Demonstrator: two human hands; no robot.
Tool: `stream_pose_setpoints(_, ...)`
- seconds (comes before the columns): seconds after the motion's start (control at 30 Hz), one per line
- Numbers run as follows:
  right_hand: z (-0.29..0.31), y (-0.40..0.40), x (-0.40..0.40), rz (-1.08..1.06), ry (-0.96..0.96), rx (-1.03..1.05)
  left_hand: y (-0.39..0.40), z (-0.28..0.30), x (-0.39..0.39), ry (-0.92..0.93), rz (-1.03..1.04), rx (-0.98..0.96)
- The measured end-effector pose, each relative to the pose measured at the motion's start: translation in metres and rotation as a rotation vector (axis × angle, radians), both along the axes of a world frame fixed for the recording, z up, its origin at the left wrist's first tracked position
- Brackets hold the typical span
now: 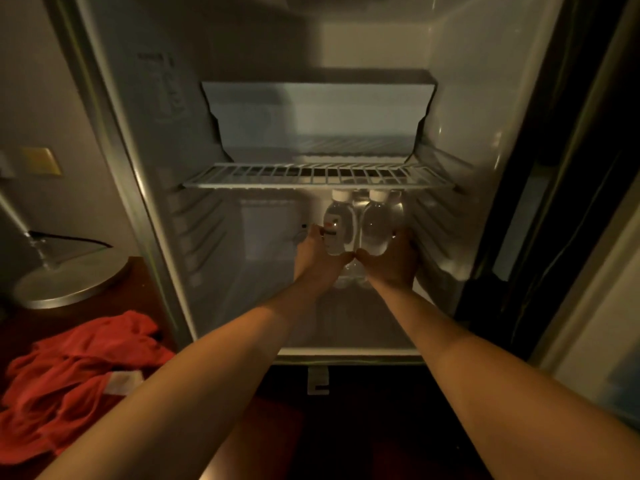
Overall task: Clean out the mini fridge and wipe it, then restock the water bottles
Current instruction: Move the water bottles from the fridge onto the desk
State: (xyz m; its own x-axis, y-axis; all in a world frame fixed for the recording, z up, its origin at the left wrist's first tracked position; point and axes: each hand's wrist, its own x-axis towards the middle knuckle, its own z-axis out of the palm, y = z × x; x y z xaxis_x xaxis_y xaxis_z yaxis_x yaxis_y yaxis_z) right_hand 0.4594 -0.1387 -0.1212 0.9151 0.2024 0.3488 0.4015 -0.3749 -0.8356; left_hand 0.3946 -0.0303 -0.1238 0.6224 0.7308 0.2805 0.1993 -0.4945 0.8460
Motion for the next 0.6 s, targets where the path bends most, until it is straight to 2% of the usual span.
stream_pose_setpoints(0.27, 0.006, -0.022, -0.066, 0.129, 0.05, -0.076, -0.019, 0.005, -0.096, 0.018, 0.064, 0.073)
stream_pose_setpoints(0.37, 0.006, -0.025, -0.106, 0.208, -0.015, -0.058, -0.029, 0.01, -0.154, 0.034, 0.073, 0.125)
stream_pose_setpoints(0.6, -0.005, -0.022, -0.226, 0.476, 0.012, 0.028, -0.041, 0.015, -0.309, -0.014, 0.152, 0.228)
